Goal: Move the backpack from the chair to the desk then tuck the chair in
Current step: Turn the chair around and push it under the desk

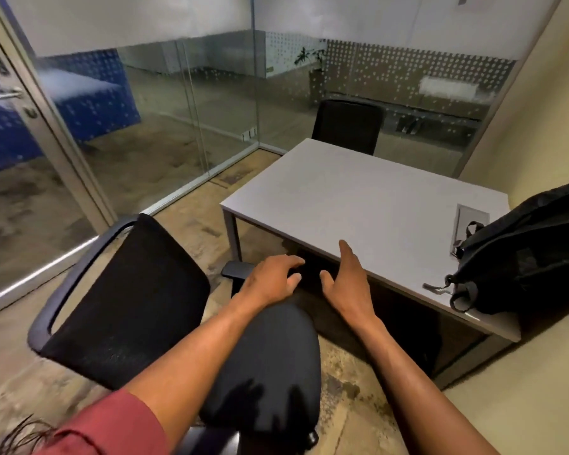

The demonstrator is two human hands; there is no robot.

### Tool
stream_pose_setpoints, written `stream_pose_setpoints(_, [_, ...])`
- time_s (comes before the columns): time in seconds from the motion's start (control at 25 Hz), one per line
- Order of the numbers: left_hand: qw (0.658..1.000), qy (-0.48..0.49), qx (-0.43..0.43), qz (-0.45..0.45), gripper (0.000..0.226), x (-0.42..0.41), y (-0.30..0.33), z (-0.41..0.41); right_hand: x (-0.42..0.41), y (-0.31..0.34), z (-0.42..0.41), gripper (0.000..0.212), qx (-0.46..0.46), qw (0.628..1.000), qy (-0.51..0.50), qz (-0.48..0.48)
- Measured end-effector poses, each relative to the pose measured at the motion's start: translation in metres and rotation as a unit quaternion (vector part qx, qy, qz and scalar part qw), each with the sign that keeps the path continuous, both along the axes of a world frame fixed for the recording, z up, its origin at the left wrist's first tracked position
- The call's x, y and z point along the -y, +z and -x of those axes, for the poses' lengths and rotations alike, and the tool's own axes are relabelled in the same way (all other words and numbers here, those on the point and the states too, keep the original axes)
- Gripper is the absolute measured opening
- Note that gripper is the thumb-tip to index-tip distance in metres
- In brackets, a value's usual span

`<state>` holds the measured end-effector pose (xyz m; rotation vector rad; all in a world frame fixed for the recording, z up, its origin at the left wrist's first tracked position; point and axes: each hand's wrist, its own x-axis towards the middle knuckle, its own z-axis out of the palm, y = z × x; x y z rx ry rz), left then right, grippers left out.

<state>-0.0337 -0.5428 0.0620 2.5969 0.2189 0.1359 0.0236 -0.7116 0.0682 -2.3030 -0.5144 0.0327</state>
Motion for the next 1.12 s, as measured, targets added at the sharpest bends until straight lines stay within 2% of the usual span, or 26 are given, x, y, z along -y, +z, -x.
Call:
stream_pose_setpoints(0.28, [0.998,0.044,0.003,-0.041,0.039,-0.084,0.011,0.065,-0.084,-0.01,0.067,0.076,-0.007,0.998,0.062,-0.013])
stream_pose_setpoints(0.48, [0.997,0.032,-0.002,-0.063,0.036,-0.16,0.009,0.091,-0.157,-0.024,0.111,0.073,-0.021,0.997,0.068,-0.014])
stream_pose_setpoints(0.96, [0.982,-0.076,-0.076,-0.155,0.035,-0.348,-0.003,0.12,-0.334,-0.043,0.203,0.064,-0.097,0.994,0.021,-0.037])
stream_pose_setpoints(1.12, [0.969,-0.103,-0.093,-0.205,0.035,-0.394,-0.012,0.128,-0.376,-0.048,0.222,0.073,-0.131,0.991,0.038,-0.012])
